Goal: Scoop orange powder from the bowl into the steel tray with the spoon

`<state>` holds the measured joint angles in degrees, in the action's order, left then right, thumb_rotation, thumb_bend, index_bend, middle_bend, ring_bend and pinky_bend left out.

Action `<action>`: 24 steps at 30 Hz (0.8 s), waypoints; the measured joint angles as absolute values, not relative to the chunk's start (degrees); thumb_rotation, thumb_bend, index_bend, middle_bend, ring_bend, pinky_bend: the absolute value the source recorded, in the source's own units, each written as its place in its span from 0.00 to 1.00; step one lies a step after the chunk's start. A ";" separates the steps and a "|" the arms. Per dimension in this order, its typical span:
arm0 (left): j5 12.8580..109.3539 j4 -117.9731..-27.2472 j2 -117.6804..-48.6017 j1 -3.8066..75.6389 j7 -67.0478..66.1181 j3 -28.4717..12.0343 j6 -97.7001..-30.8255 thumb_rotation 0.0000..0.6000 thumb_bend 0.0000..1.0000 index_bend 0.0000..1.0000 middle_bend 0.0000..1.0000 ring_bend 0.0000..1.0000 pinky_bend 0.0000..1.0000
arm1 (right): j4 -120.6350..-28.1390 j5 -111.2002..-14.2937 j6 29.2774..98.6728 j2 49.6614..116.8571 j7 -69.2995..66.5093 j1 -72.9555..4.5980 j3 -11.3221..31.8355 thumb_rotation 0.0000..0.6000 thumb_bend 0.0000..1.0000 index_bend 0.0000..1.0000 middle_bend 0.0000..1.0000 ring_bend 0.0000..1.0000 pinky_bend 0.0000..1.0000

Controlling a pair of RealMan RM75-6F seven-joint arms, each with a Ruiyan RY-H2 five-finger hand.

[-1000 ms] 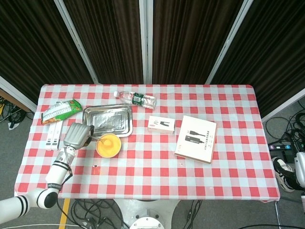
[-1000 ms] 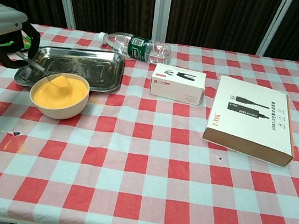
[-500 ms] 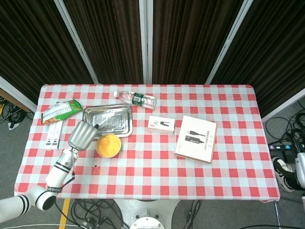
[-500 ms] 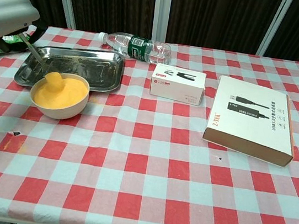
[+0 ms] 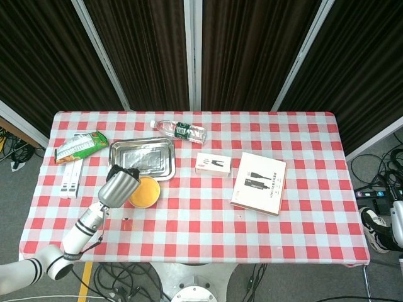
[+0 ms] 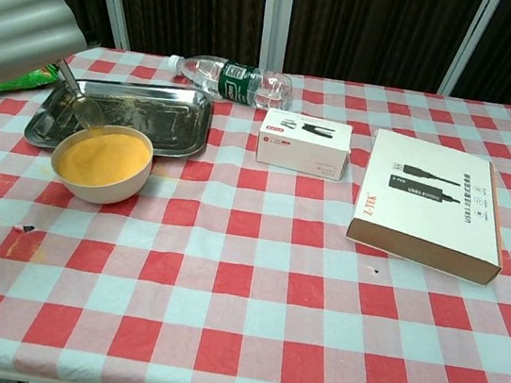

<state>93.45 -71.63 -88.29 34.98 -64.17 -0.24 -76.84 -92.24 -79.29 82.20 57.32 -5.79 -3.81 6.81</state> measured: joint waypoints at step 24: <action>85.31 -81.19 -86.85 34.34 -68.20 -5.38 -70.26 1.00 0.50 0.70 1.00 0.97 1.00 | -91.52 -78.70 82.32 57.39 -6.26 -3.40 6.84 1.00 0.15 0.09 0.23 0.03 0.12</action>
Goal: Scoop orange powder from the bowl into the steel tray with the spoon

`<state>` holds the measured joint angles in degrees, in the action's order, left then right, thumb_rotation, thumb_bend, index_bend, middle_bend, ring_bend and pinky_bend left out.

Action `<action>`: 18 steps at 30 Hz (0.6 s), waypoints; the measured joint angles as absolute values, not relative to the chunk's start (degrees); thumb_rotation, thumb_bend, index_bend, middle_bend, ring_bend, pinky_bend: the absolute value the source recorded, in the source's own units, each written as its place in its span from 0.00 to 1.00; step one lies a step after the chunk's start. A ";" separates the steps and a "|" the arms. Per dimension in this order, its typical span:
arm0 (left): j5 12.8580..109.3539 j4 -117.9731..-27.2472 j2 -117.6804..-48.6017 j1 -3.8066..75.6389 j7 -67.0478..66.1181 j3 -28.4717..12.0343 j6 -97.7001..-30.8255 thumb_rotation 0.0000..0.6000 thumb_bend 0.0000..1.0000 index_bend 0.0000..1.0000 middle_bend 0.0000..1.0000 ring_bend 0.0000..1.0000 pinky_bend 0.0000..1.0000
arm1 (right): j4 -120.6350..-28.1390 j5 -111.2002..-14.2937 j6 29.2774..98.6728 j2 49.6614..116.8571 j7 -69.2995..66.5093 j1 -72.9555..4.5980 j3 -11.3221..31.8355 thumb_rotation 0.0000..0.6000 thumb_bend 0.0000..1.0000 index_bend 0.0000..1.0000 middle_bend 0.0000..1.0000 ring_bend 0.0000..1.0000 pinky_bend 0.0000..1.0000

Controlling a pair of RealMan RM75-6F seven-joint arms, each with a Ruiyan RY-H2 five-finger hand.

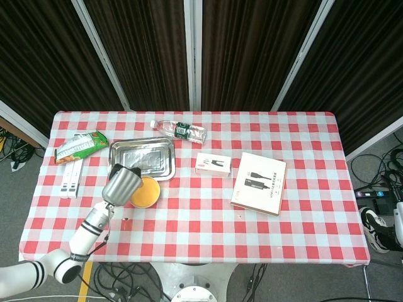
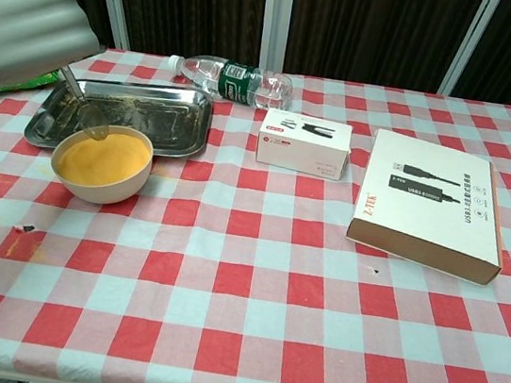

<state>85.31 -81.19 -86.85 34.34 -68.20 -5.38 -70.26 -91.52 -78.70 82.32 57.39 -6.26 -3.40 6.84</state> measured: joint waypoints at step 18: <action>55.06 -73.53 -87.79 38.42 -23.65 -19.25 -50.48 1.00 0.49 0.68 1.00 0.97 1.00 | -92.29 -79.37 82.10 57.53 -5.59 -3.88 6.83 1.00 0.15 0.09 0.23 0.03 0.12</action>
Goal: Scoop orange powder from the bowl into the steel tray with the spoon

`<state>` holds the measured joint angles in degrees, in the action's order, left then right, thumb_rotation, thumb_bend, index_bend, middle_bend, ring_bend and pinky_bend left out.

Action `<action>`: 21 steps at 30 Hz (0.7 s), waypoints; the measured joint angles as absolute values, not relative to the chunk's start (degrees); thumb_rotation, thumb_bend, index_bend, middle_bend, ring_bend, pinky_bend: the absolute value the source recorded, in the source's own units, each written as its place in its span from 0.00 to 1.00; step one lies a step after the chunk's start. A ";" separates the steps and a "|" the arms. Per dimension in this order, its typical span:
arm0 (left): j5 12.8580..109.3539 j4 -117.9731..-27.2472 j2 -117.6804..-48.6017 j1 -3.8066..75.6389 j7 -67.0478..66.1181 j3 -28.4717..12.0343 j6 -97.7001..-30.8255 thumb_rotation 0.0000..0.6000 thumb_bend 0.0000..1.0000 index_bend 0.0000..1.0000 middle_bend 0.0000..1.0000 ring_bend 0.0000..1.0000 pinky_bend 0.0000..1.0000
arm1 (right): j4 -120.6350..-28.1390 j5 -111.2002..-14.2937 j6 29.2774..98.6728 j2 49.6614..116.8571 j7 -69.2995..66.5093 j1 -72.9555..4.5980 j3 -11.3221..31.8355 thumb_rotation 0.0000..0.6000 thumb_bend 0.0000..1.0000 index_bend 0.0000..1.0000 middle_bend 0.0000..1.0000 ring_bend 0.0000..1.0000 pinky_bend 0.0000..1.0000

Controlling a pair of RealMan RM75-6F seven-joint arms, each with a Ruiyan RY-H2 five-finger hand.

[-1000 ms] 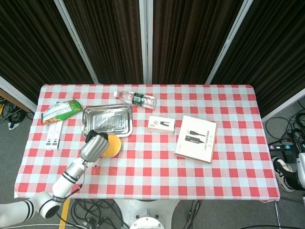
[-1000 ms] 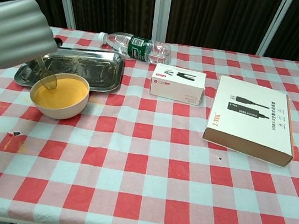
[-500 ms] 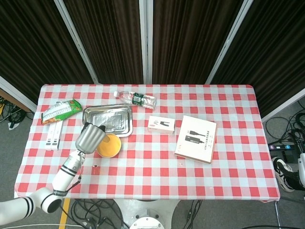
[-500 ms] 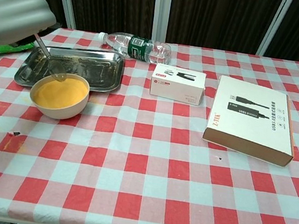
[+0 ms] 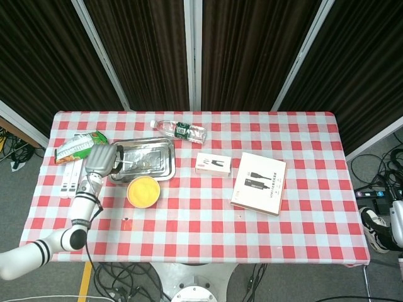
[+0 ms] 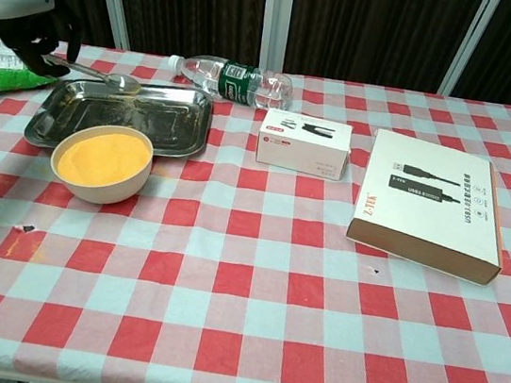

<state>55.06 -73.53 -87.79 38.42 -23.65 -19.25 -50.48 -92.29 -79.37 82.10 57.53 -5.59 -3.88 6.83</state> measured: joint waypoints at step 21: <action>45.82 -55.80 -97.42 45.18 -21.93 -16.97 -43.00 1.00 0.44 0.32 1.00 0.97 1.00 | -92.63 -79.34 83.09 56.91 -5.82 -3.05 6.65 1.00 0.15 0.09 0.23 0.03 0.13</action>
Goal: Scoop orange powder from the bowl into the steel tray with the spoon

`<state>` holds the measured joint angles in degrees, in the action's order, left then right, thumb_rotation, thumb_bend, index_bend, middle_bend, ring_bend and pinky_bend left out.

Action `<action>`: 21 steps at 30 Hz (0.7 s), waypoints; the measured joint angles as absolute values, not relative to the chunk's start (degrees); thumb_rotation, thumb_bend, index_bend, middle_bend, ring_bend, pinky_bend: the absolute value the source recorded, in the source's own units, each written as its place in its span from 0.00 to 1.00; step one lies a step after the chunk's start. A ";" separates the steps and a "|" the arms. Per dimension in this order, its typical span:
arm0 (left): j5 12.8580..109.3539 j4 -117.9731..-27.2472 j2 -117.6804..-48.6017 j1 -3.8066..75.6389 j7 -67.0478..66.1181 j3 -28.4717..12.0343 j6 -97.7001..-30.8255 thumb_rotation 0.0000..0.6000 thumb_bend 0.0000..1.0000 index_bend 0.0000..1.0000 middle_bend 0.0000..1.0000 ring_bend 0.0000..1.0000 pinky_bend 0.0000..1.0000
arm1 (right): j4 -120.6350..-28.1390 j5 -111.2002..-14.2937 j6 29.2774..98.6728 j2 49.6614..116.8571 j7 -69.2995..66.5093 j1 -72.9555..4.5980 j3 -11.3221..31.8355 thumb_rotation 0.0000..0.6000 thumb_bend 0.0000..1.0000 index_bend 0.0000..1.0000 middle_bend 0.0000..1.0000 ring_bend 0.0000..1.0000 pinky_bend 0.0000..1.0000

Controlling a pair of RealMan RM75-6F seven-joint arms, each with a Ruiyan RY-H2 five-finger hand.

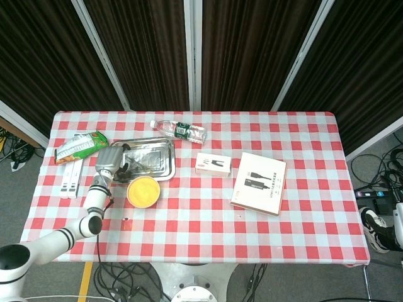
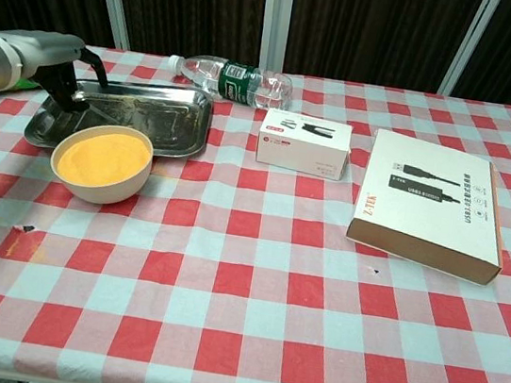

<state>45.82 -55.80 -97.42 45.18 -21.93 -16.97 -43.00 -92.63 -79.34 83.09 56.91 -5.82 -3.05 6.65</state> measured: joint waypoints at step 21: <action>62.56 -86.39 -67.58 17.03 -11.14 -8.97 -76.89 1.00 0.33 0.37 0.38 0.30 0.36 | -91.14 -82.95 79.72 57.24 -9.06 -4.56 4.81 1.00 0.16 0.09 0.14 0.00 0.14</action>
<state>62.56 -86.39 -67.58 17.03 -11.14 -8.97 -76.89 -91.14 -82.95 79.72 57.24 -9.06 -4.56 4.81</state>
